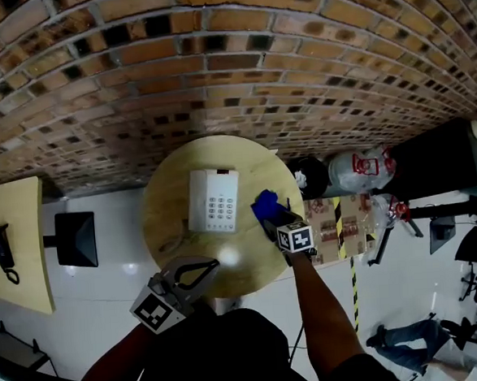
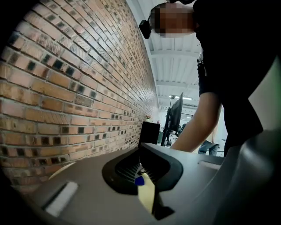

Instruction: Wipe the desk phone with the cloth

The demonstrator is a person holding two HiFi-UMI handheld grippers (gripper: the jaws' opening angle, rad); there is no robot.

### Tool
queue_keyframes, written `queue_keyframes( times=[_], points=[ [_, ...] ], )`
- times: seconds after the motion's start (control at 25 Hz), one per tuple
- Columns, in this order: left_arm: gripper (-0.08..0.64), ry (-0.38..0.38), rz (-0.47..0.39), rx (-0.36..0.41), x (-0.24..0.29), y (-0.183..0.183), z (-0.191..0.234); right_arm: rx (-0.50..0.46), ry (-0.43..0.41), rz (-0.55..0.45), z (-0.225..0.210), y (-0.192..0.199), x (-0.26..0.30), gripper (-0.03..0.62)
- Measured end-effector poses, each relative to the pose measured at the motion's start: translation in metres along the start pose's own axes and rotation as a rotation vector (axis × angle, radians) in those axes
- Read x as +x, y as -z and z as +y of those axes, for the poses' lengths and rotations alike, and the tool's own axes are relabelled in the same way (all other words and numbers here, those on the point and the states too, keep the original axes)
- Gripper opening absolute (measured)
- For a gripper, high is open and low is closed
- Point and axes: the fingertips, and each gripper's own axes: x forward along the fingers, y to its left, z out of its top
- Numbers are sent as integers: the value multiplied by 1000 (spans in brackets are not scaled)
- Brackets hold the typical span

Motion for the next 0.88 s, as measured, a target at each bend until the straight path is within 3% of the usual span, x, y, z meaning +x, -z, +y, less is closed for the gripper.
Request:
queue_keyframes(
  times=[0.12, 0.28, 0.32, 0.36, 0.44, 0.56, 0.72, 0.8, 0.88],
  points=[
    [-11, -23, 12, -24, -8, 8, 8, -18, 21, 69, -15, 8, 17, 272],
    [-11, -37, 22, -19, -17, 16, 19, -146, 74, 136, -18, 7, 29, 253],
    [-11, -42, 27, -30, -18, 18, 21, -167, 75, 152, -17, 6, 31, 217],
    [-11, -48, 33, -45, -19, 19, 22, -178, 69, 164, -14, 5, 33, 138],
    [-11, -52, 35, -57, -19, 19, 24, -184, 45, 154, -6, -5, 33, 92],
    [-11, -48, 10, -38, -19, 13, 26, -214, -7, 41, 20, -50, 30, 89],
    [-11, -68, -3, -52, -24, 9, 31, -340, -93, -109, 71, -144, 37, 89],
    [-11, -77, 0, -42, -28, 10, 34, -400, -116, -121, 90, -178, 52, 89],
    [-11, -65, -7, 41, -32, 7, 36, -459, -118, -70, 99, -189, 72, 89]
  ],
)
